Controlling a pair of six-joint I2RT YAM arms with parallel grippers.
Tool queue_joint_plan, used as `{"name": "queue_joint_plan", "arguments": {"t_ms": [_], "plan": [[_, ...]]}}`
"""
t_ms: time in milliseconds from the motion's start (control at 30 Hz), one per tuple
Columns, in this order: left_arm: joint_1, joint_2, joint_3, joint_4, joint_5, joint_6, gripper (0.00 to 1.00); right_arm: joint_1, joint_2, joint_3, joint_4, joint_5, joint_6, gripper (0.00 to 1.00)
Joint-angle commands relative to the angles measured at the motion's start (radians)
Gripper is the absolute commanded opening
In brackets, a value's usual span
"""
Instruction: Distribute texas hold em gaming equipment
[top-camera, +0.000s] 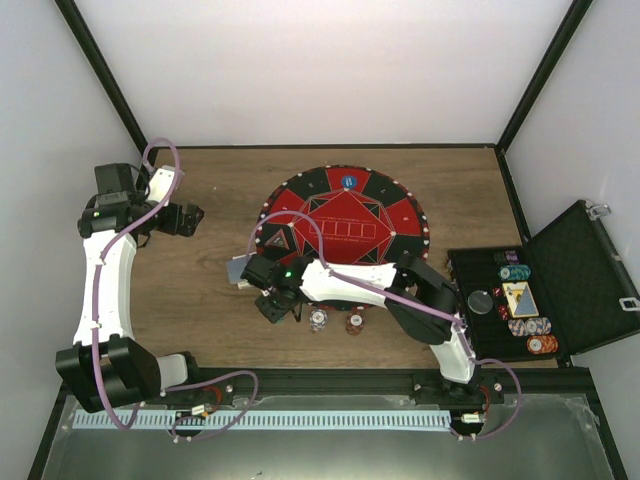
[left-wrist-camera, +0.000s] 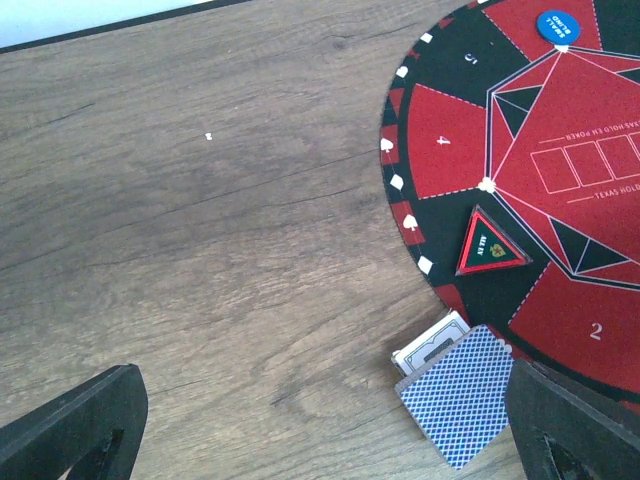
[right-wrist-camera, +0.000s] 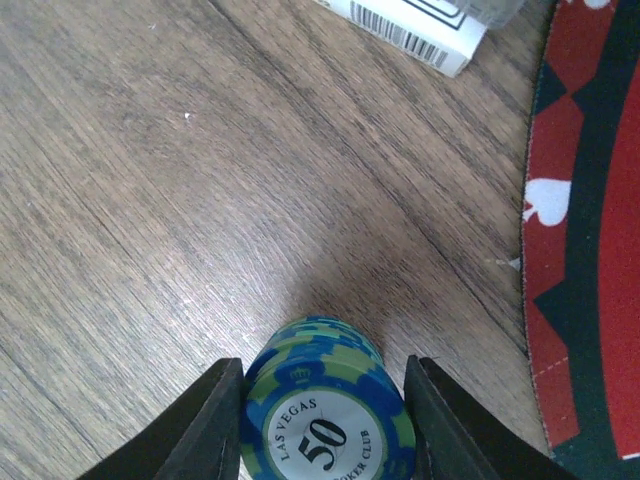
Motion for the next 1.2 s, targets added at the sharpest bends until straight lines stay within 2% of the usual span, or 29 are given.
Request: {"name": "queue_joint_plan", "arguments": {"t_ms": [0,300,500,867,1167], "plan": [[0.006,-0.017,0.005,0.003,0.002,0.015,1.00,0.009,0.006,0.043,-0.023,0.023,-0.005,0.39],[0.010,-0.028,0.007,-0.002,0.014,0.022,1.00,-0.008,-0.048,0.111,-0.067,0.086,-0.012,0.22],[0.012,-0.035,0.014,-0.004,0.018,0.023,1.00,-0.132,-0.071,0.209,-0.120,0.103,-0.039,0.17],[0.011,-0.031,0.021,-0.019,0.047,0.030,1.00,-0.344,0.048,0.270,-0.088,0.083,-0.107,0.17],[0.011,-0.024,0.032,-0.029,0.036,0.035,1.00,-0.376,0.197,0.280,-0.038,-0.009,-0.122,0.15]]}}
